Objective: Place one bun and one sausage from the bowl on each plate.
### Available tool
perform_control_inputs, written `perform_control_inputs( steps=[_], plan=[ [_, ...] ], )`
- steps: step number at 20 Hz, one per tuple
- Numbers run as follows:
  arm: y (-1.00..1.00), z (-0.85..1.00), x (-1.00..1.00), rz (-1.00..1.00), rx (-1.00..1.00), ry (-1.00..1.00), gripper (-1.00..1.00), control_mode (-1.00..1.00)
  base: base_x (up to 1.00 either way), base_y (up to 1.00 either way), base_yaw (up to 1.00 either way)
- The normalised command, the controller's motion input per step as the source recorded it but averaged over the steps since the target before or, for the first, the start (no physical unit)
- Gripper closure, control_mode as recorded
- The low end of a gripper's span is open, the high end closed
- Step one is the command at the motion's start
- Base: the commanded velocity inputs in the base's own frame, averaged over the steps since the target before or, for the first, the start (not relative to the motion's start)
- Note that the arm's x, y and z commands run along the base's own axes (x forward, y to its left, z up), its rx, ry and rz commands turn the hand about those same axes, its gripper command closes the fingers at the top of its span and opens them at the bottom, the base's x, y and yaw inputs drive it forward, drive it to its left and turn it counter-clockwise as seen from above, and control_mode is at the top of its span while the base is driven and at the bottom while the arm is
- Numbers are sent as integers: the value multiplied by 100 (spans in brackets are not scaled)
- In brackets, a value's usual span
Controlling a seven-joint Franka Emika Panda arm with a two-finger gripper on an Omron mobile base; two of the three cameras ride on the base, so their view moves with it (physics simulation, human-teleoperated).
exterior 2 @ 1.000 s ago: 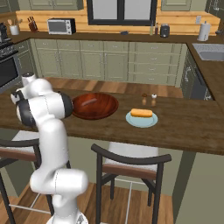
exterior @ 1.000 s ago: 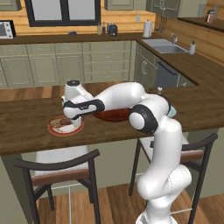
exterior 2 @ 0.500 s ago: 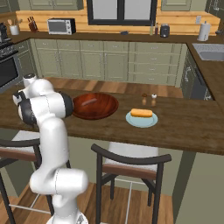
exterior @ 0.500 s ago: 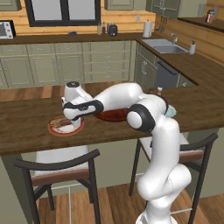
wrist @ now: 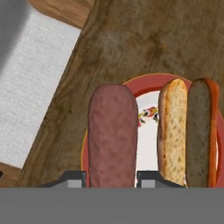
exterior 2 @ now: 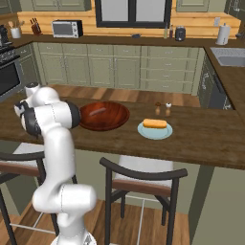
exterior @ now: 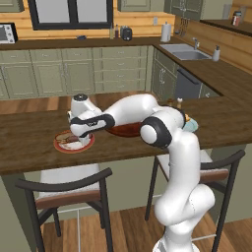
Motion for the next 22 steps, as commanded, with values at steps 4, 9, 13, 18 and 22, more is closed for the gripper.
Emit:
perform_control_inputs(
  steps=[4,9,13,18,22],
  plan=[
    [8,-18,16,0,-1,0,100,-100,0,0,0],
    [2,-11,16,0,0,0,100,-100,0,0,0],
    [1,-9,11,0,0,0,-100,-100,0,0,0],
    [0,-9,9,0,0,0,-100,-100,0,0,0],
    [1,-4,10,0,-2,0,-100,-100,0,0,0]
  ],
)
